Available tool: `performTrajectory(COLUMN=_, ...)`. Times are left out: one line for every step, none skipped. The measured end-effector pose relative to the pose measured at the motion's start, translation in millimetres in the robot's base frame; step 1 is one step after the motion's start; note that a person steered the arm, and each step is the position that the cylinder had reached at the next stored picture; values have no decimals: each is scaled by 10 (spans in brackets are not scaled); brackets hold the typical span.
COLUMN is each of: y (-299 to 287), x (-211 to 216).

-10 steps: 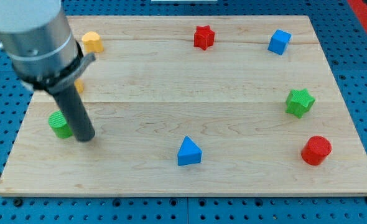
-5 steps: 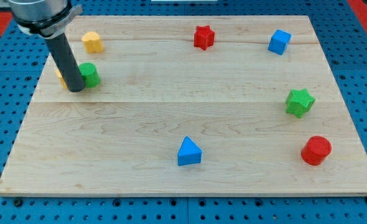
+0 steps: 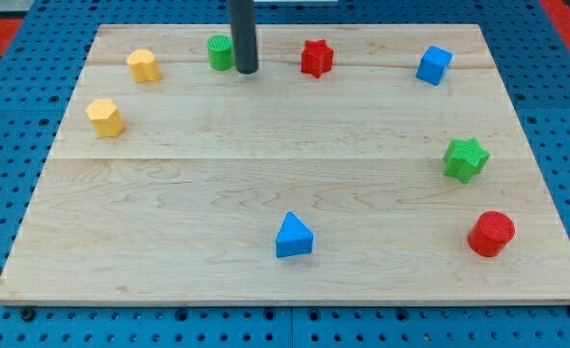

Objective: Move green circle to the top left

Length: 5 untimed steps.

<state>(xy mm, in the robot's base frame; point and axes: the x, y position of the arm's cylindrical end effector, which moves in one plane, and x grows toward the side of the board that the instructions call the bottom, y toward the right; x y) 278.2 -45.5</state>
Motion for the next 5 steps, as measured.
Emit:
performTrajectory(y=-99, x=-304)
performTrajectory(y=-424, x=-504)
performTrajectory(y=-143, x=-261)
performTrajectory(y=-399, x=-248)
performTrajectory(y=-922, x=-264)
